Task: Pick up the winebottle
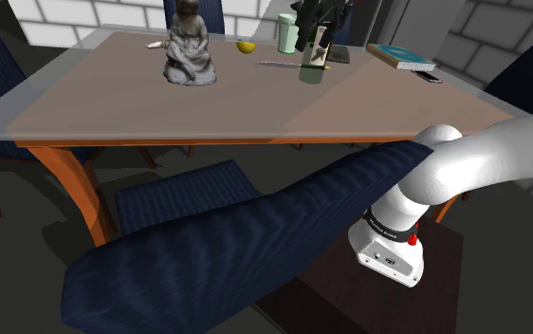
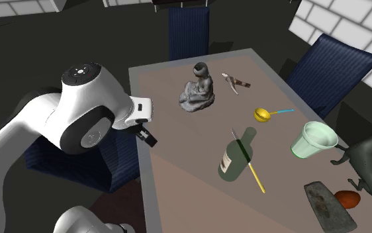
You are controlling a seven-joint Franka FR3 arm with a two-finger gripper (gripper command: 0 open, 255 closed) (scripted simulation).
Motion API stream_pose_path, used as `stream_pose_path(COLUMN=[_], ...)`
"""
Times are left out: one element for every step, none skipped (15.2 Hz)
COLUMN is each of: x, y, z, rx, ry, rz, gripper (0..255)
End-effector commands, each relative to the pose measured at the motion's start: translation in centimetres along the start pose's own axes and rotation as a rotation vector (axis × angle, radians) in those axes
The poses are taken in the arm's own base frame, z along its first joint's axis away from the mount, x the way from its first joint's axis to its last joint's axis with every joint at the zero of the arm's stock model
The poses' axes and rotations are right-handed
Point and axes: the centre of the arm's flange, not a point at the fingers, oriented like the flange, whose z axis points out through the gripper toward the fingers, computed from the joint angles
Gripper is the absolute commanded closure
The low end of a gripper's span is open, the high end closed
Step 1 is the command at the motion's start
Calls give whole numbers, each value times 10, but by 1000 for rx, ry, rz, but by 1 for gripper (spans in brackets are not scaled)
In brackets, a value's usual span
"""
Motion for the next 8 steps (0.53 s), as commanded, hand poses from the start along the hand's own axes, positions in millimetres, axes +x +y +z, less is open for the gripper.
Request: stream_pose_path(x=[0, 6, 12, 18, 24, 30, 37, 43], y=[0, 11, 22, 33, 44, 54, 65, 76], z=[0, -4, -8, -12, -16, -21, -25, -29], rx=[0, -2, -3, -5, -6, -8, -9, -11], ry=[0, -2, -3, -5, -6, -8, -9, -11], rz=[0, -7, -15, -22, -29, -36, -44, -51], gripper=[0, 0, 0, 0, 0, 0, 0, 0])
